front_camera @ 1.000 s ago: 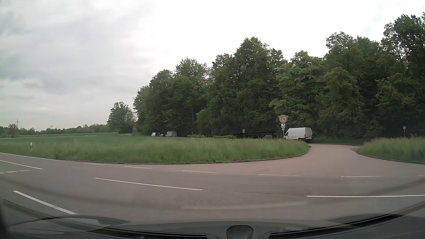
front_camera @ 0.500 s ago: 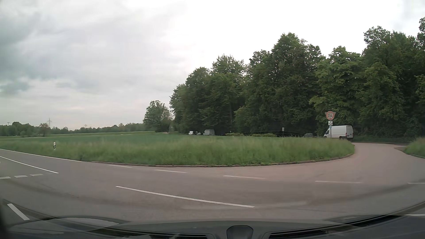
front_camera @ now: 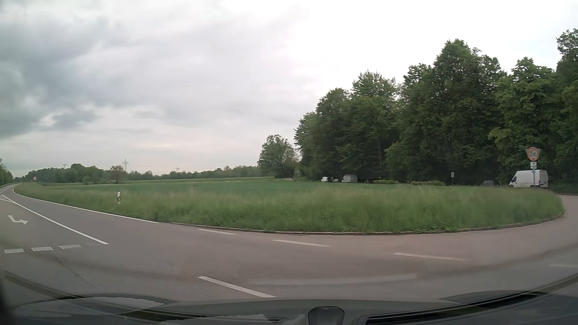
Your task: Follow the waypoints while adhering to traffic rules and regulations
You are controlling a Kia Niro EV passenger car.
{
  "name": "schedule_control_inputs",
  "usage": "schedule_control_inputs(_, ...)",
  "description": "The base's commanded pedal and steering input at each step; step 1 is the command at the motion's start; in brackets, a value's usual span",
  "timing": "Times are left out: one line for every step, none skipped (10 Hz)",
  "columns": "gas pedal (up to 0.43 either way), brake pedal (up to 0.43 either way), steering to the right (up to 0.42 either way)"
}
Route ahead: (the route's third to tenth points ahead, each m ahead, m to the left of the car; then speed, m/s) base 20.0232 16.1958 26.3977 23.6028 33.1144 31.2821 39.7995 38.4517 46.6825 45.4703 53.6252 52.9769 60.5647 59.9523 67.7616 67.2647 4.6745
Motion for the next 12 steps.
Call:
schedule_control_inputs(0.177, 0.000, -0.360)
schedule_control_inputs(0.177, 0.000, -0.360)
schedule_control_inputs(0.177, 0.000, -0.358)
schedule_control_inputs(0.177, 0.000, -0.349)
schedule_control_inputs(0.177, 0.000, -0.335)
schedule_control_inputs(0.177, 0.000, -0.324)
schedule_control_inputs(0.189, 0.000, -0.314)
schedule_control_inputs(0.189, 0.000, -0.312)
schedule_control_inputs(0.189, 0.000, -0.311)
schedule_control_inputs(0.189, 0.000, -0.306)
schedule_control_inputs(0.189, 0.000, -0.298)
schedule_control_inputs(0.189, 0.000, -0.287)
